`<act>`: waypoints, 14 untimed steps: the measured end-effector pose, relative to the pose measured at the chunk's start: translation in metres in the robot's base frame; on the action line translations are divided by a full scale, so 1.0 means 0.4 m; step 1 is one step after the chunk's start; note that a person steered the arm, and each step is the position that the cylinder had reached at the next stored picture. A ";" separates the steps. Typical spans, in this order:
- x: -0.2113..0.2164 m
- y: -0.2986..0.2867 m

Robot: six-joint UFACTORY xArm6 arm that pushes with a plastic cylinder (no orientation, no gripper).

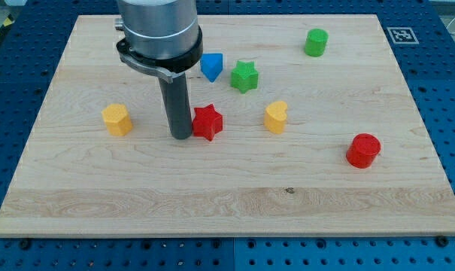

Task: Move the red star a bit up

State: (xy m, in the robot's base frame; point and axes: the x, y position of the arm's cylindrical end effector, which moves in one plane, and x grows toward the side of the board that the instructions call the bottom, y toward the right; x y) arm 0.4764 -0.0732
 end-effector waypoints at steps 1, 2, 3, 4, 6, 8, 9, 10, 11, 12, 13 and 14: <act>0.033 0.043; 0.052 0.119; 0.043 0.188; 0.002 0.220; -0.045 0.221; -0.052 0.221; -0.052 0.217; -0.072 0.204; -0.094 0.192; -0.107 0.191; -0.091 0.212; -0.037 0.209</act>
